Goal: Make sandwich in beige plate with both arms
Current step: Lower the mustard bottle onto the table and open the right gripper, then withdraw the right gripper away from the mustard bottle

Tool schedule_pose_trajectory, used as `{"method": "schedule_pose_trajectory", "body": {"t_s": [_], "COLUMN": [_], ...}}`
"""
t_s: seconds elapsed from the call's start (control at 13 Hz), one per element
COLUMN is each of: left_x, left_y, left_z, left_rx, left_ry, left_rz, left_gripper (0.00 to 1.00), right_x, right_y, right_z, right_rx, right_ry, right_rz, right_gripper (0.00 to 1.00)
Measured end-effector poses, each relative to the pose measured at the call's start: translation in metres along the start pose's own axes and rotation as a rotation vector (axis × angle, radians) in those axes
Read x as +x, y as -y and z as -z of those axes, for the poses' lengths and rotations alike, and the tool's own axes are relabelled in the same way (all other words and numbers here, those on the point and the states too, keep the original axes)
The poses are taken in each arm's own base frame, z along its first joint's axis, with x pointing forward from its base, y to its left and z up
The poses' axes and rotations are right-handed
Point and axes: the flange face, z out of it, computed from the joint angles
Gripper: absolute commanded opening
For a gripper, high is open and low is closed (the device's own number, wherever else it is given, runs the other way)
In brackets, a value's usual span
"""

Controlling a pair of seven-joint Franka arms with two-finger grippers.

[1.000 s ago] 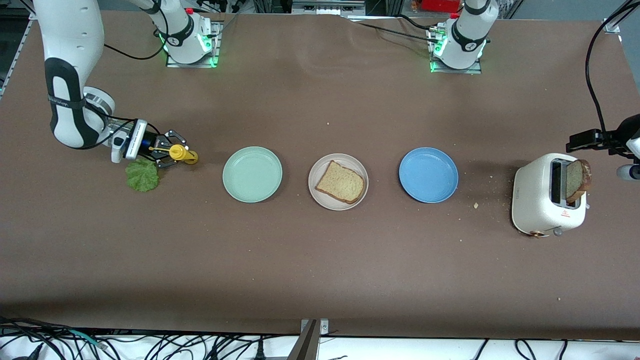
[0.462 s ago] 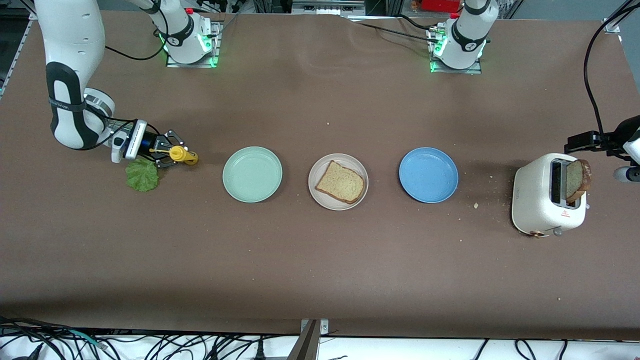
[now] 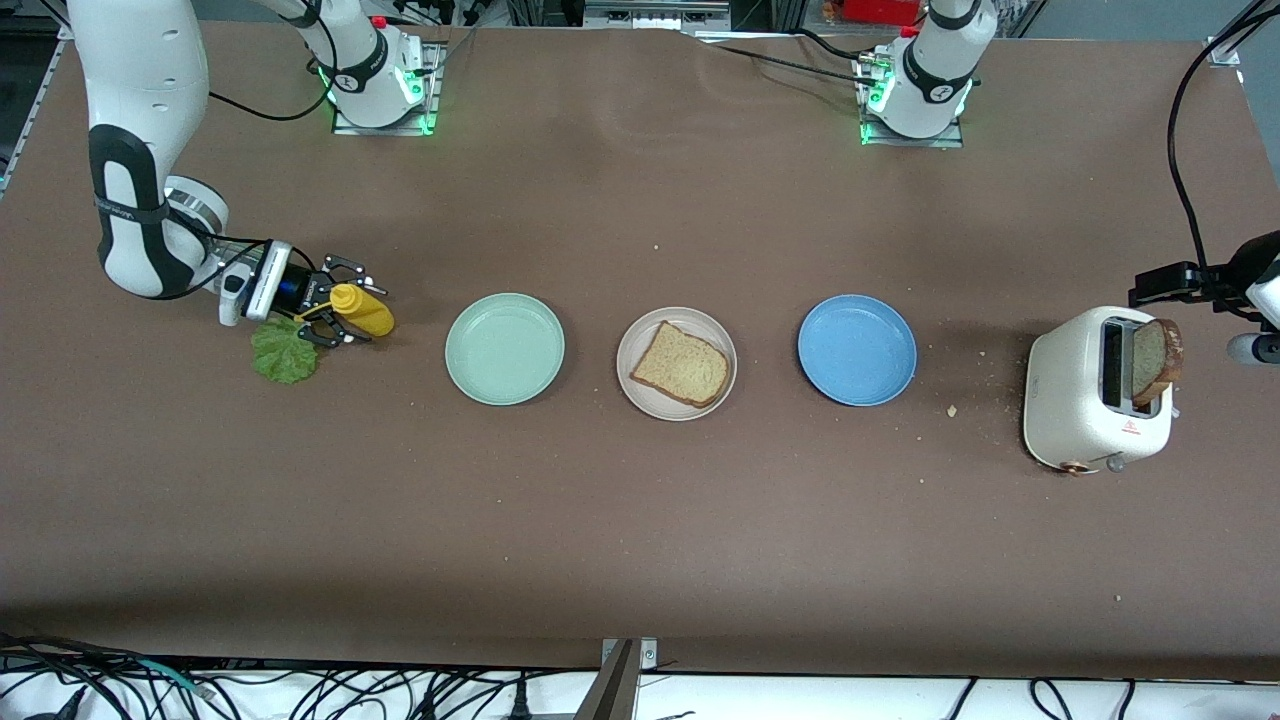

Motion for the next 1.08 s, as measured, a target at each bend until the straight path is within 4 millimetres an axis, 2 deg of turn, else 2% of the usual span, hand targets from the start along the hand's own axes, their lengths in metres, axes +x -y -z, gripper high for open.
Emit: {"method": "schedule_pose_trajectory", "body": {"t_s": [0.31,0.54,0.85,1.08], "left_x": [0.000,0.000,0.000,0.000], "left_y": [0.000,0.000,0.000,0.000], "left_z": [0.000,0.000,0.000,0.000], "left_rx": [0.000,0.000,0.000,0.000], "left_ry": [0.000,0.000,0.000,0.000], "left_rz": [0.000,0.000,0.000,0.000], "left_gripper": [1.00,1.00,1.00,1.00], "right_x": [-0.020,-0.021,0.007,0.048], "right_y": [0.001,-0.009,-0.040,-0.066], "right_z": [0.034,0.077,0.137,0.181], "right_rx": [-0.007,-0.007,0.002,0.001], "right_ry": [0.031,0.118,0.276,0.423], "right_rz": [-0.032,-0.005,0.076,0.001], "right_gripper": [0.97,0.98,0.97,0.97]}}
